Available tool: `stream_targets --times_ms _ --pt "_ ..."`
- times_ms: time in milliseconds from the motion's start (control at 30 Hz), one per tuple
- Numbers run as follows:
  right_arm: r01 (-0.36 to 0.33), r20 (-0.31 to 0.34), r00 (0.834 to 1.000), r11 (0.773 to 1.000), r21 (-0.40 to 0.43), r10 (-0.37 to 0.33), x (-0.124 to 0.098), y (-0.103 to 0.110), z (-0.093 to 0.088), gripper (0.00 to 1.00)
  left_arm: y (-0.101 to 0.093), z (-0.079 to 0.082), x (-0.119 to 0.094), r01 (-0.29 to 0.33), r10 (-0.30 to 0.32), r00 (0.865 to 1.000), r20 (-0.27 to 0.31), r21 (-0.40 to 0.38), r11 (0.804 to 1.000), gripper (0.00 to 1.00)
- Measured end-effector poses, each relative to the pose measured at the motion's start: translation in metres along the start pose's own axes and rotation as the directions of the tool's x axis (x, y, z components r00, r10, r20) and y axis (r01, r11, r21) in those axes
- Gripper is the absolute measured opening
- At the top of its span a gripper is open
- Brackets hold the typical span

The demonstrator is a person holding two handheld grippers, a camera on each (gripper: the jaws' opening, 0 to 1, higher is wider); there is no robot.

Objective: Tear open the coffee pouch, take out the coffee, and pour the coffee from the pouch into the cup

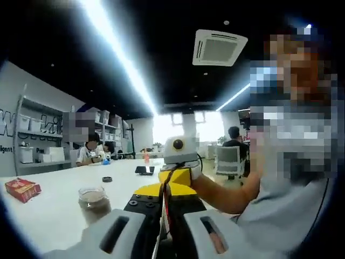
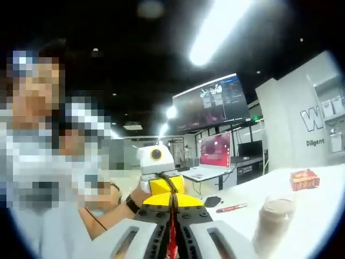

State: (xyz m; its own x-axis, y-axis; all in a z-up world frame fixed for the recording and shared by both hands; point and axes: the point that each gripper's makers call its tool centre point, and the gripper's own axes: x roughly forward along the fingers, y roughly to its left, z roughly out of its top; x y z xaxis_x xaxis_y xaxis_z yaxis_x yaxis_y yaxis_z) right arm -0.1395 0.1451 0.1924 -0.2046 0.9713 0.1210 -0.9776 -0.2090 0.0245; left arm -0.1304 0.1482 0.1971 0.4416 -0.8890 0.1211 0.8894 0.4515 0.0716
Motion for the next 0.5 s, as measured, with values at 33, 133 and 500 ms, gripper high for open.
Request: stream_targets --times_ms 33,133,500 --pt "-0.001 -0.002 1.000 1.000 -0.003 0.001 -0.0005 0.0004 0.0000 0.01 -0.0001 0.0000 0.0002 0.000 0.000 1.000 -0.001 -0.001 1.000 0.06" --pt "-0.003 -0.005 1.000 1.000 -0.010 0.003 -0.0012 0.0009 0.0002 0.01 -0.0017 0.0006 0.0014 -0.007 0.007 1.000 -0.010 0.013 1.000 0.06" --pt "-0.049 0.000 0.999 0.998 -0.032 0.049 -0.0023 0.0097 0.0028 0.02 -0.0089 0.0039 0.0004 0.025 -0.025 1.000 0.001 0.029 0.999 0.06"
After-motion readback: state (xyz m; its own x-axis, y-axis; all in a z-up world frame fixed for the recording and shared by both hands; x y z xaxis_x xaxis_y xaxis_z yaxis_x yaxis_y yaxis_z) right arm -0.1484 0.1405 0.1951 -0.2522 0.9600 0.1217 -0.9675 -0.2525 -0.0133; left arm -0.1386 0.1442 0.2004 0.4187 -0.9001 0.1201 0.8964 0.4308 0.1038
